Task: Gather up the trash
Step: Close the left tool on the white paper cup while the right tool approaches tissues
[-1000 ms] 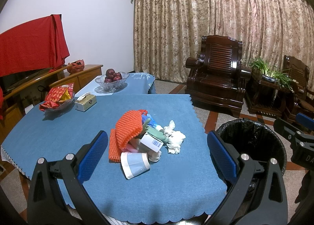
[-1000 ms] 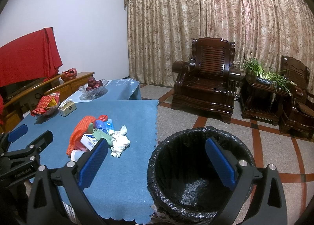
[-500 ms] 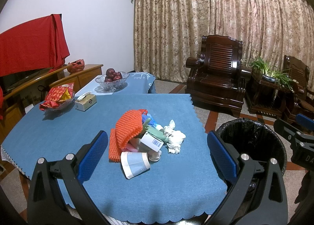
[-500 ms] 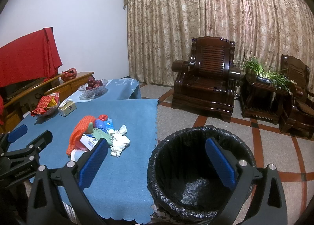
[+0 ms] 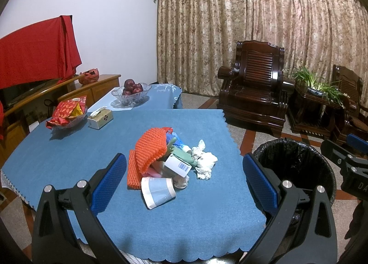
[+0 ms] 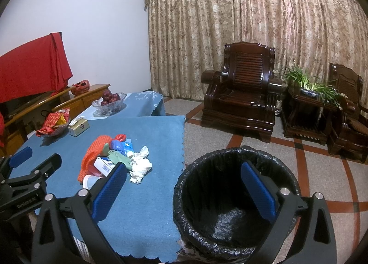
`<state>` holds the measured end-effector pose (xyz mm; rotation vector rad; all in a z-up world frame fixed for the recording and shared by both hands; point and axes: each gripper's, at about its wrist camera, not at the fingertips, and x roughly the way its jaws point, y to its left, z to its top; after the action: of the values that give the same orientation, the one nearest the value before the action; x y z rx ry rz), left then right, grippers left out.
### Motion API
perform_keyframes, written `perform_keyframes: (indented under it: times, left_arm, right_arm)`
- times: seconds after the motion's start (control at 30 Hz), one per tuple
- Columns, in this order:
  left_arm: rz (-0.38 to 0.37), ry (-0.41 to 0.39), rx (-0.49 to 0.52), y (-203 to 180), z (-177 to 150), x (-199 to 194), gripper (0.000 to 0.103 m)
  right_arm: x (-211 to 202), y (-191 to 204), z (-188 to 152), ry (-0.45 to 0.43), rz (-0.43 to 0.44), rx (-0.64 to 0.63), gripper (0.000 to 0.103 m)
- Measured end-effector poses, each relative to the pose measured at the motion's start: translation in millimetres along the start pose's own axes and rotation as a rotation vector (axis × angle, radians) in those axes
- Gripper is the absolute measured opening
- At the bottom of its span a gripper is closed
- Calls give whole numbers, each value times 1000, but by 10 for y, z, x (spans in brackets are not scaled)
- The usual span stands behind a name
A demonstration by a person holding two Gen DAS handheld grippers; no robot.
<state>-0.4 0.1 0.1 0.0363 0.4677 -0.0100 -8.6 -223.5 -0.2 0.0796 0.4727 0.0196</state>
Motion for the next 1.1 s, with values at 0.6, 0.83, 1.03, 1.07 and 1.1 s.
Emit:
perform_keyframes:
  times: [0.6,0.83,1.03,1.07,1.1]
  left_arm:
    - [0,13,-13,40,-15,74,98]
    - [39,18,-73,322,-96,209,98]
    - [131,25,-74,617,-149,407,98]
    - [150,35,-71,681,-156,459,98]
    - [166,41,-72,742,-176,508,98]
  right_arm:
    - [83,36,-12,21,10,-9,97]
    - [217,138,-4,32,35,-20,97]
    - [479,283,11,47,75,-30,97]
    - [535,323,7,51,82,-35,97]
    - [595,365,-3,57,93,-38,97]
